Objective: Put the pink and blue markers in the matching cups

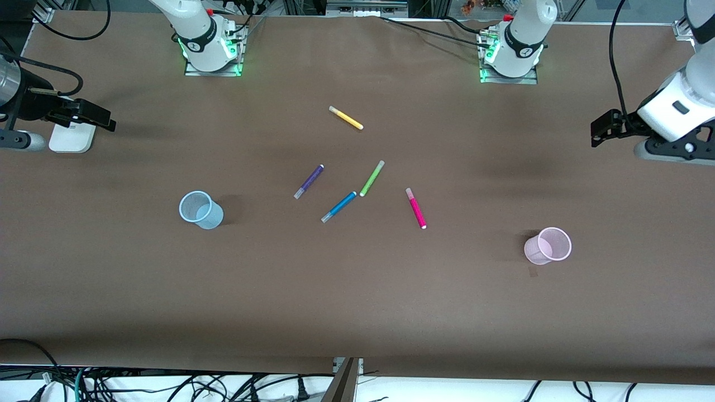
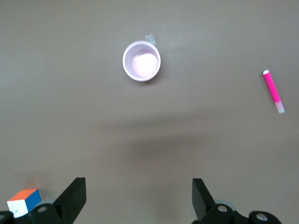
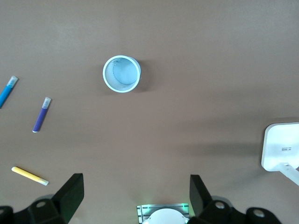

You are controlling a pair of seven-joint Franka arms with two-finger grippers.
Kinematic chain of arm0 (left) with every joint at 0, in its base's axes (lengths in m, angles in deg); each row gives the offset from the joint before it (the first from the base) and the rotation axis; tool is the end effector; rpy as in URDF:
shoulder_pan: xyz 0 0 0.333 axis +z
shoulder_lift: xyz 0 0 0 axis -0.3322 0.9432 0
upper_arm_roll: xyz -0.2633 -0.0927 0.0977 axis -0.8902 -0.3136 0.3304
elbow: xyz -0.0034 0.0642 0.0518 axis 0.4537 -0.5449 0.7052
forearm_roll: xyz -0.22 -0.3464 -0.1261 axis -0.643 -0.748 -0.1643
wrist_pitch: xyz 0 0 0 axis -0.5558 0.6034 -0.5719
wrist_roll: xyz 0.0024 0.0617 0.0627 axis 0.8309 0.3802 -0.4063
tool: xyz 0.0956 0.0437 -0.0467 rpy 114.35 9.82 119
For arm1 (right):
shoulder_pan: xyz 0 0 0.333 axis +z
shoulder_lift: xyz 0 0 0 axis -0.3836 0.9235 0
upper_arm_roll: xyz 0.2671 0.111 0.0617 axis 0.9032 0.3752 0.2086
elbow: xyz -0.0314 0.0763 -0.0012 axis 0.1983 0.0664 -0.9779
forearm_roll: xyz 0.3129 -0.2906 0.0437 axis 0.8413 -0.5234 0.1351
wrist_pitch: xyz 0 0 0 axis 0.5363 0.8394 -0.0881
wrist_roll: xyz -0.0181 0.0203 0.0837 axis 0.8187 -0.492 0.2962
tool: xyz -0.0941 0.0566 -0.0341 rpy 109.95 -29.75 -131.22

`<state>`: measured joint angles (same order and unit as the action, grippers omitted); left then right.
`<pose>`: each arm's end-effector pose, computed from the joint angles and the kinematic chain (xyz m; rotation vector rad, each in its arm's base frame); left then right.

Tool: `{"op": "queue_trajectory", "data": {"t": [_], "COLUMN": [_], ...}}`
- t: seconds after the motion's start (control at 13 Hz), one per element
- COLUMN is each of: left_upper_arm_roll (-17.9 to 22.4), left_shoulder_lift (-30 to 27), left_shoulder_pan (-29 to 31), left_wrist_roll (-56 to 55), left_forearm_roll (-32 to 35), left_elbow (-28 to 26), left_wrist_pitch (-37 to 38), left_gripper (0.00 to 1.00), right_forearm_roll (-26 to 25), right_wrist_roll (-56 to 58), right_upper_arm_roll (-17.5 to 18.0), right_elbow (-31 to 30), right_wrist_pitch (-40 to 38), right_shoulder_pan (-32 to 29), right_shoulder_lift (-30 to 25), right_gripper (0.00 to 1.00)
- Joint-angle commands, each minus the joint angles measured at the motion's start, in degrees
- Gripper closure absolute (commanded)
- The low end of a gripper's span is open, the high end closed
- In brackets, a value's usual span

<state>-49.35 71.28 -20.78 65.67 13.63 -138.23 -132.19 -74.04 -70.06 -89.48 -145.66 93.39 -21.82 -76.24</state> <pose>0.5878 -0.0176 0.5295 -3.0734 0.1691 0.1808 0.5841 0.0077 0.5535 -3.1085 0.1527 0.2681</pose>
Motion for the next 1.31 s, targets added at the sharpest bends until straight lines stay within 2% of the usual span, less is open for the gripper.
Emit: {"op": "queue_trajectory", "data": {"t": [0.0,0.31,0.46,0.69,0.92,1.23], "left_upper_arm_roll": [-0.05,-0.14,-0.14,-1.63,-5.49,-8.13], "left_shoulder_lift": [1.79,4.07,6.18,9.43,13.47,19.80], "left_shoulder_pan": [0.33,0.15,-0.11,-0.46,-0.46,-0.73], "left_wrist_roll": [0.11,-0.50,-1.20,-6.72,-13.92,-19.03], "left_forearm_roll": [-0.79,-3.41,-4.75,-7.29,-7.38,-7.47], "left_elbow": [1.43,0.82,0.81,0.73,0.73,0.73], "left_wrist_pitch": [3.76,5.96,5.61,2.46,-3.43,-12.56], "left_gripper": [0.00,0.00,0.00,0.00,0.00,0.00], "right_forearm_roll": [-2.12,-1.77,-1.68,-1.59,-1.42,-0.10], "right_wrist_roll": [-0.09,-0.96,-3.58,-15.87,-31.33,-45.94], "right_upper_arm_roll": [0.68,0.68,0.77,0.86,0.86,0.86], "right_elbow": [1.05,0.96,1.05,1.05,1.14,1.23], "right_wrist_pitch": [-1.09,-0.56,1.19,4.79,9.97,19.28], "right_shoulder_pan": [0.49,0.49,3.28,8.91,14.27,20.95], "right_shoulder_lift": [1.18,2.76,4.16,7.23,11.71,18.65], "right_gripper": [0.00,0.00,0.00,0.00,0.00,0.00]}}
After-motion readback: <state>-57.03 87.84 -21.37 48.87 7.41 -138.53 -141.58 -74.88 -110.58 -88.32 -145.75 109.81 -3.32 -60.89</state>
